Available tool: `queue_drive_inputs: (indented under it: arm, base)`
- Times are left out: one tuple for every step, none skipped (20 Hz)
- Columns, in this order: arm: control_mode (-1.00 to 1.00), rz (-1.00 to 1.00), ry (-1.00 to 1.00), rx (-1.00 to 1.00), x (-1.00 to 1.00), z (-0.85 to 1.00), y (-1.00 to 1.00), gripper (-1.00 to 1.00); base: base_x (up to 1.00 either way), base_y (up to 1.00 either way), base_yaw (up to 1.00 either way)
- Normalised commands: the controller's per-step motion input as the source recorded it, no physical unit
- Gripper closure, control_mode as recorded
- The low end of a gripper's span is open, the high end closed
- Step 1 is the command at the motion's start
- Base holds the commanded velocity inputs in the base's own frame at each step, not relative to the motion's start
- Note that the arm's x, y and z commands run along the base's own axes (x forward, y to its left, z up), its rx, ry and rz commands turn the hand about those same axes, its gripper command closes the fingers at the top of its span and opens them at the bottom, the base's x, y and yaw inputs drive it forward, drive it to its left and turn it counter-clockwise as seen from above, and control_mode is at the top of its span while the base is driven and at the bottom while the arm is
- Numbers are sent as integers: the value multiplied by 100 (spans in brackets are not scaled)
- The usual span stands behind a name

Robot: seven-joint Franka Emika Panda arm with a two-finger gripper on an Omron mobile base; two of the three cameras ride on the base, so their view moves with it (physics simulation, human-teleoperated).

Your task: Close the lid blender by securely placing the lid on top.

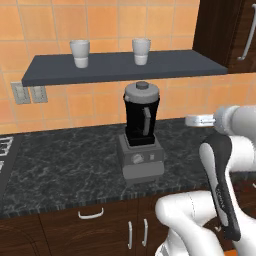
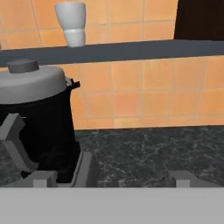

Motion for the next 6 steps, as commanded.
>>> queue_drive_inputs:
  arm:
    - [-100,0,0,14,-100,-55,-100,-100]
    - [-100,0,0,18,-100,-24,-100,-100]
    - [-100,0,-23,17,-100,-5,-100,-100]
    - [-100,0,-66,24,-100,16,-46,-100]
    - [-100,-22,0,15,-41,0,-40,-100]
    - [-100,0,0,0,0,0,0,-100]
  base:
    - [0,0,0]
    - [0,0,0]
    - [0,0,0]
    - [0,0,0]
    - [0,0,0]
    - [0,0,0]
